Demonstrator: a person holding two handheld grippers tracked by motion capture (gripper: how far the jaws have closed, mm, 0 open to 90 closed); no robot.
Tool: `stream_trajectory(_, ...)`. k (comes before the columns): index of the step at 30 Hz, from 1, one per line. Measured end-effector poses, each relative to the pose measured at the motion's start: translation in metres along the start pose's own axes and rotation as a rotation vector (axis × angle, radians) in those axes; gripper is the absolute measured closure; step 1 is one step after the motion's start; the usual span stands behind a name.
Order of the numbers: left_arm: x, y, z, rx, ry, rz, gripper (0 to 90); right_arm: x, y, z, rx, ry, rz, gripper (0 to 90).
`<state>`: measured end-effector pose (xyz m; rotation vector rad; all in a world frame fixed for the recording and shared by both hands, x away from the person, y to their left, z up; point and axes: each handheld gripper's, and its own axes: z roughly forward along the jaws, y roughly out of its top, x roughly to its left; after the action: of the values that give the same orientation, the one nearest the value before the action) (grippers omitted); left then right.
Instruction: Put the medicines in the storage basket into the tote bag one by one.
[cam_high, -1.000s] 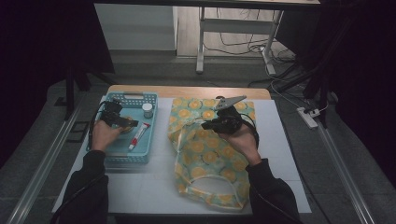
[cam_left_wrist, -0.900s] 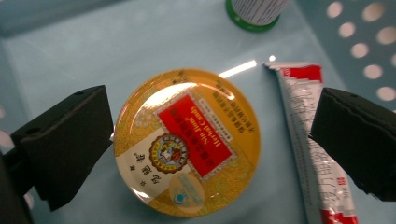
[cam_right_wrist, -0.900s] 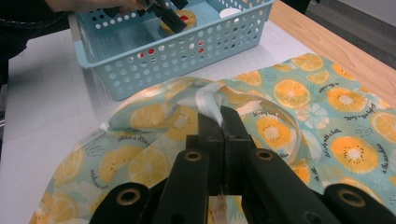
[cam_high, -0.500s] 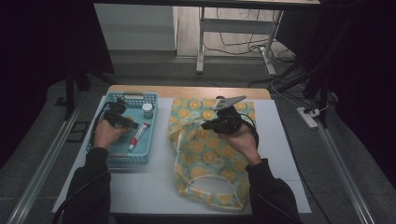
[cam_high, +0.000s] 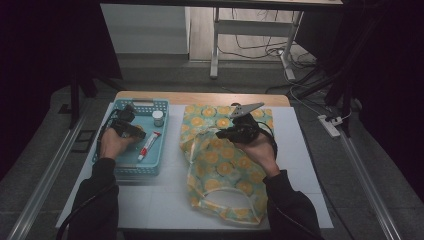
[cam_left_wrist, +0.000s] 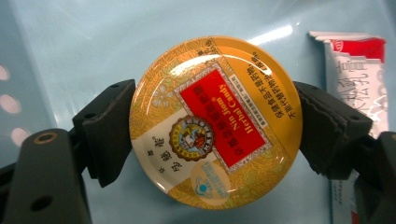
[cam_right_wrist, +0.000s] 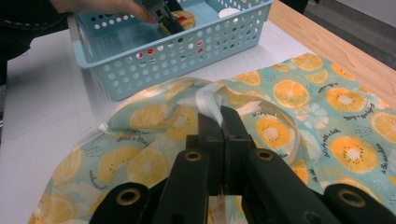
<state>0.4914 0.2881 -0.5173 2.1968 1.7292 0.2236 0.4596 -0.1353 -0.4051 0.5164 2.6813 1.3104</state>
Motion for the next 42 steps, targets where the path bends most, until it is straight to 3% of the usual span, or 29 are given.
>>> stream_trajectory(5,0.003,-0.002,-0.009,-0.043,-0.038,-0.019,20.2,0.000,0.000,0.002,0.001,-0.002,-0.002,89.3)
stream_trajectory(12,-0.005,-0.004,-0.028,-0.106,-0.052,0.046,20.3,-0.001,0.000,0.001,-0.004,-0.003,0.001,89.4)
stream_trajectory(32,-0.036,-0.015,-0.061,-0.172,-0.134,0.178,20.3,-0.001,0.000,0.000,-0.010,-0.005,0.004,89.4)
stream_trajectory(42,-0.049,-0.029,-0.069,-0.200,-0.231,0.204,20.3,-0.001,0.000,-0.001,-0.015,-0.006,0.001,89.4)
